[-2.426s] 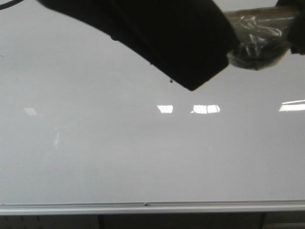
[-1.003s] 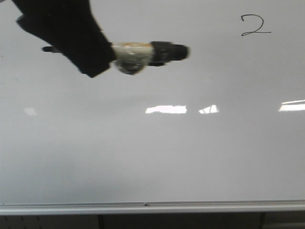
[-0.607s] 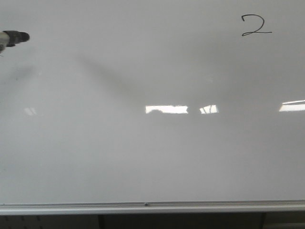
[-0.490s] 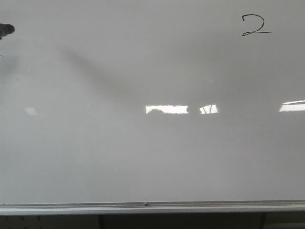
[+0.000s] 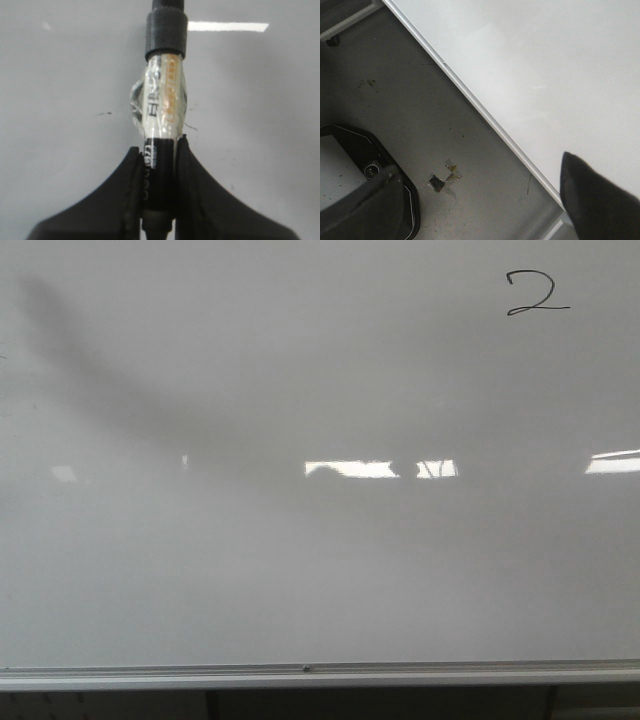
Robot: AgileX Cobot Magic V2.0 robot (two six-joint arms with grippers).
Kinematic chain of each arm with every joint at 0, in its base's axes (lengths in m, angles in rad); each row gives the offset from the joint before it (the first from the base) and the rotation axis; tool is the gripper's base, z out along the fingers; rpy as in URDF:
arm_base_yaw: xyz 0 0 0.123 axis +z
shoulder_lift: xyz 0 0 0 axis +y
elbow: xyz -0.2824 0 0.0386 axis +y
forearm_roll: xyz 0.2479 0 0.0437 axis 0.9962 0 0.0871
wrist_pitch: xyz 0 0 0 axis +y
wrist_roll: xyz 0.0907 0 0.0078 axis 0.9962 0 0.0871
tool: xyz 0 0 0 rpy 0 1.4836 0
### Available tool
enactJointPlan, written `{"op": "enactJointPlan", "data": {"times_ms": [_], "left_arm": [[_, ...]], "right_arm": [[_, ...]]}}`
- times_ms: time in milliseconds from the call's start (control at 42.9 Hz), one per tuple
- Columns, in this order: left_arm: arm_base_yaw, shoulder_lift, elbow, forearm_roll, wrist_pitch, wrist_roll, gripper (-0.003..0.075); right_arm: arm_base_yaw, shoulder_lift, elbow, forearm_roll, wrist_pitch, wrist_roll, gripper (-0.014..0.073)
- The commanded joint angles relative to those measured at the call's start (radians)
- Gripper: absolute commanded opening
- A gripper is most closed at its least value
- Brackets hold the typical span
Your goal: Write number 2 on whiteboard
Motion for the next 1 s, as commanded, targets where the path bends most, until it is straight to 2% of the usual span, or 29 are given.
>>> {"op": "enactJointPlan", "data": {"times_ms": [0, 257, 630, 747, 933, 980], "left_arm": [[0.001, 0.032, -0.024, -0.011, -0.192, -0.011, -0.0020], [0.001, 0.086, -0.028, -0.011, -0.286, -0.052, -0.0020], [0.001, 0.111, -0.028, -0.011, -0.273, -0.052, -0.0011], [0.001, 0.116, -0.028, -0.011, -0.245, -0.052, 0.0079], [0.001, 0.116, -0.028, -0.011, -0.243, -0.052, 0.0373], [0.001, 0.116, -0.028, -0.011, -0.243, -0.052, 0.0414]], "right_arm": [[-0.005, -0.009, -0.034, 0.000, -0.062, -0.002, 0.0650], [-0.005, -0.009, -0.034, 0.000, -0.064, -0.002, 0.0650], [-0.005, -0.009, -0.034, 0.000, -0.069, -0.002, 0.0650], [-0.005, -0.009, -0.034, 0.000, -0.069, -0.002, 0.0650], [-0.005, -0.009, -0.034, 0.000, -0.067, -0.002, 0.0650], [-0.005, -0.009, -0.034, 0.000, -0.066, -0.002, 0.0650]]}}
